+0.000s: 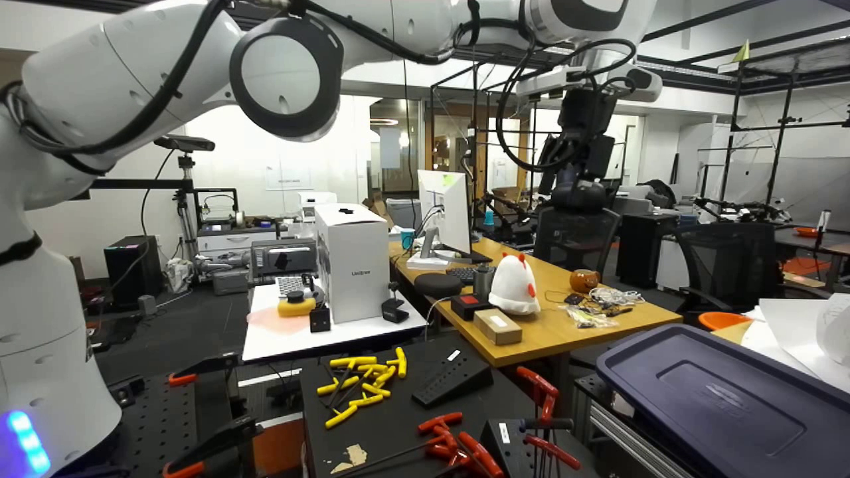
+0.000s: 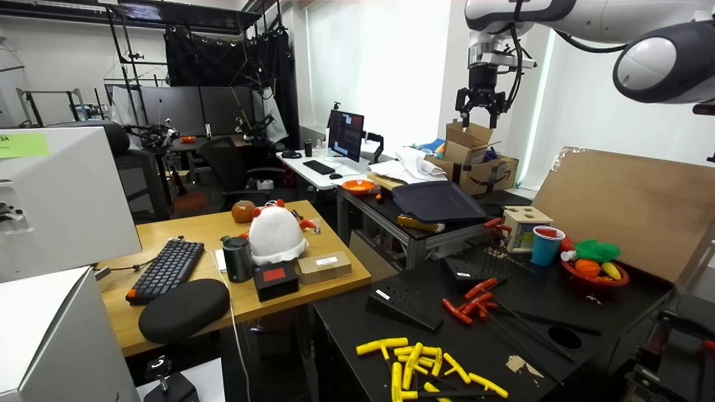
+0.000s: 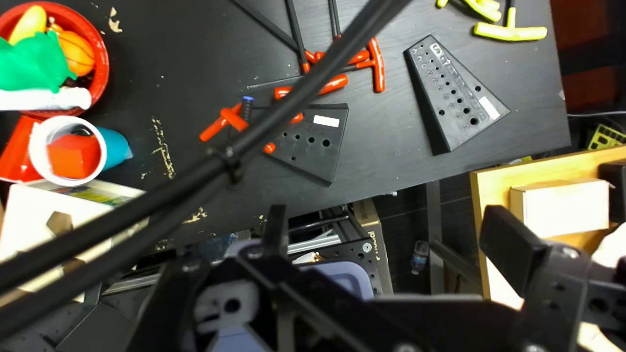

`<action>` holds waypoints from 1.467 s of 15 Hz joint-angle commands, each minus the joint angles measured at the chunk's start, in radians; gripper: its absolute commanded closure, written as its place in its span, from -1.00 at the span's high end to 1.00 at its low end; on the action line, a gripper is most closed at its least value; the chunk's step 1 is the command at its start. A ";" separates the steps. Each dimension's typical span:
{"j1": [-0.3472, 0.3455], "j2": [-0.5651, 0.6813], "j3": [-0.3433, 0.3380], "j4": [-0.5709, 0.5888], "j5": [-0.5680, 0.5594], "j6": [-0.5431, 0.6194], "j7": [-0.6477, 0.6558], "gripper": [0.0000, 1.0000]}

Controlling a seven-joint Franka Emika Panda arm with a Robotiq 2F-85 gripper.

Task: Pick up the red object, then place it on the table

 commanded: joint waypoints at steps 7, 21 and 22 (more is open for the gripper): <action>-0.018 -0.020 0.000 -0.021 0.010 0.045 0.009 1.00; -0.032 -0.004 0.009 -0.015 0.022 0.097 -0.015 1.00; -0.036 -0.001 0.014 -0.015 0.027 0.115 -0.016 1.00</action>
